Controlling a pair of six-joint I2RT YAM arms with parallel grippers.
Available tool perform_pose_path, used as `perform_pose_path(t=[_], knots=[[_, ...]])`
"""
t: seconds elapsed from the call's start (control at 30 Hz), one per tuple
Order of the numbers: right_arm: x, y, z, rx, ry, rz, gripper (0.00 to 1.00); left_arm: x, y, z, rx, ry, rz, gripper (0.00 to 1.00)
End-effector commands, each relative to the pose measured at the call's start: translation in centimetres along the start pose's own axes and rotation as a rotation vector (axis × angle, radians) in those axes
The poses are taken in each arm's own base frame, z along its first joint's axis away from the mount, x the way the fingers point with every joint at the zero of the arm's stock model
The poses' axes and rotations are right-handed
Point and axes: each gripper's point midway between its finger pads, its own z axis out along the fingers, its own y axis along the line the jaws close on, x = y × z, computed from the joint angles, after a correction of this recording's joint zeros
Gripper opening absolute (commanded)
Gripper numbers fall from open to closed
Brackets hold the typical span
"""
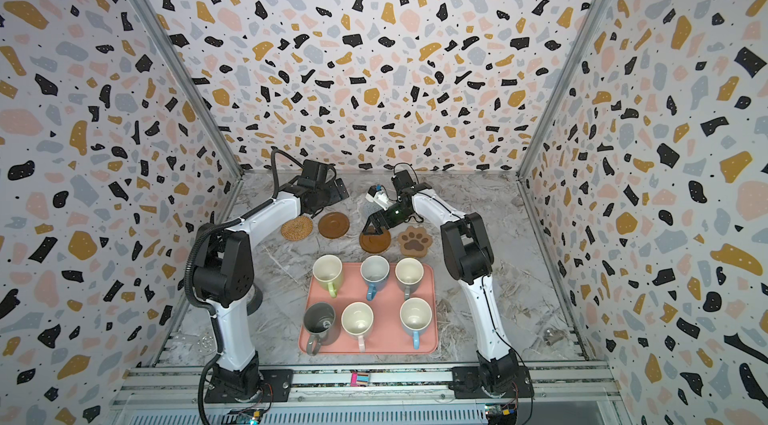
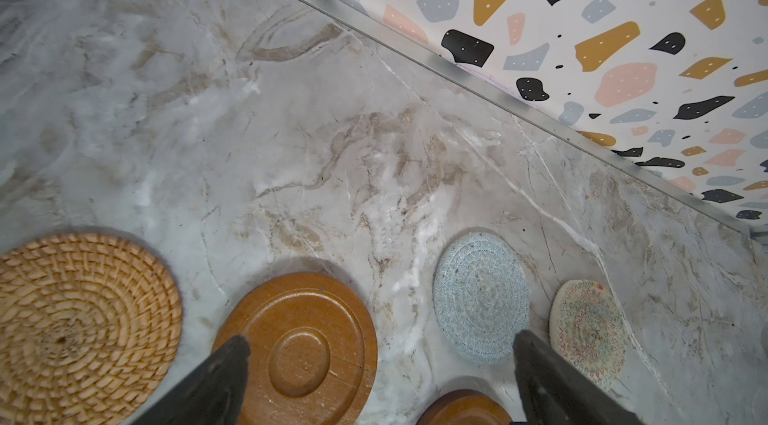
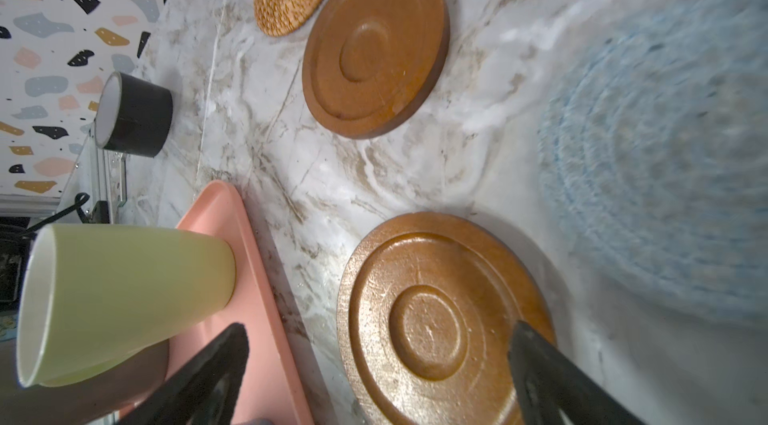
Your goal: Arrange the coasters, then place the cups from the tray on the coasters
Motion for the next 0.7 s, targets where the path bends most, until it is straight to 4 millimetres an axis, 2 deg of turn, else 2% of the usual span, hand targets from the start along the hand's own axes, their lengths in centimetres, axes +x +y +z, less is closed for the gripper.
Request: perform_pose_path(t=[0.0, 0.1, 0.23, 0.33, 0.43, 0.67], knots=[[1.3, 1.0, 0.6, -0.04, 0.062, 0.033, 0.99, -0.2, -0.2, -0.3, 0.015, 0.005, 0.018, 1.0], [2.5, -0.4, 1.4, 0.043, 0.114, 0.065, 0.99, 0.2, 0.0, -0.2, 0.014, 0.014, 0.018, 1.0], [5.3, -4.5, 1.2, 0.305, 0.221, 0.136, 0.99, 0.3, 0.0, -0.1, 0.02, 0.014, 0.014, 1.0], [6.6, -6.7, -0.4, 0.465, 0.255, 0.183, 0.99, 0.1, -0.2, -0.1, 0.026, 0.009, 0.012, 1.0], [7.7, -8.0, -2.2, 0.556, 0.264, 0.221, 0.99, 0.1, -0.3, 0.0, 0.032, 0.011, 0.007, 1.0], [9.1, -10.3, -5.7, 0.644, 0.251, 0.272, 0.99, 0.8, -1.1, 0.9, 0.062, 0.041, -0.01, 1.0]])
